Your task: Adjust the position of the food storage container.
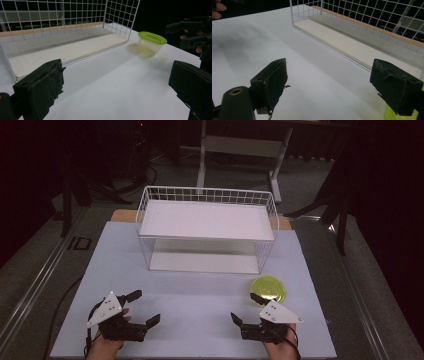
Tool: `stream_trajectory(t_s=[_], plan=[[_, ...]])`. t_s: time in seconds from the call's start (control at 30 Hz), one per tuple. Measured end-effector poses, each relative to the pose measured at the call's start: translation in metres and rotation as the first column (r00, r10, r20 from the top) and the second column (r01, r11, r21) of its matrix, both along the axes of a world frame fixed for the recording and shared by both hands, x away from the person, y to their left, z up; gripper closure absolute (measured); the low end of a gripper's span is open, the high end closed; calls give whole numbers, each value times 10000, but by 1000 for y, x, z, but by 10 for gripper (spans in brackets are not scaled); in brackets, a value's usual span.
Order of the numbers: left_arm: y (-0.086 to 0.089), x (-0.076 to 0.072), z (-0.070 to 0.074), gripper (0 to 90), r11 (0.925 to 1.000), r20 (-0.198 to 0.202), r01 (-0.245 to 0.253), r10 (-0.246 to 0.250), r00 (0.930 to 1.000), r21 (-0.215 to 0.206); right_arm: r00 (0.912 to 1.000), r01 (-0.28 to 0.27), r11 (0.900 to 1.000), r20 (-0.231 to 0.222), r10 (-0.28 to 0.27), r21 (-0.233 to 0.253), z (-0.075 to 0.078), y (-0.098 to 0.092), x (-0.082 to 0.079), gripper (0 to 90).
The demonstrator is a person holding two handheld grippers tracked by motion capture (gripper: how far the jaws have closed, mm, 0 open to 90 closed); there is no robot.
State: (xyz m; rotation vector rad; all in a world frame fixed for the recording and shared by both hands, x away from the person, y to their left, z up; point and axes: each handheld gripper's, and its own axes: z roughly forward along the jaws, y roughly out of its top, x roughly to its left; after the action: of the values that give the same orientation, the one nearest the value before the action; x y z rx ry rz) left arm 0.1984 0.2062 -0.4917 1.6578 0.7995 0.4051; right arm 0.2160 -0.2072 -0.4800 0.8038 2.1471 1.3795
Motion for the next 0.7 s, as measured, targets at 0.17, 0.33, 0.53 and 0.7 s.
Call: stream_trajectory(t_s=[0.17,0.33,0.53,0.7], plan=[[0,0,0,6,10000,-18,7,-7,10000,-83,9991,-426,9991,-87,426,-1,0,3,-2,178],[1,0,0,7,10000,-24,12,-12,10000,-90,9982,-557,9981,217,551,259,9,5,-6,175],[1,0,-1,7,9999,-31,-24,24,10000,-117,9949,-846,9957,592,823,389,28,8,-11,152],[0,1,-1,7,10000,-57,6,-7,10000,-88,9933,-916,9957,726,901,167,40,10,-3,138]])
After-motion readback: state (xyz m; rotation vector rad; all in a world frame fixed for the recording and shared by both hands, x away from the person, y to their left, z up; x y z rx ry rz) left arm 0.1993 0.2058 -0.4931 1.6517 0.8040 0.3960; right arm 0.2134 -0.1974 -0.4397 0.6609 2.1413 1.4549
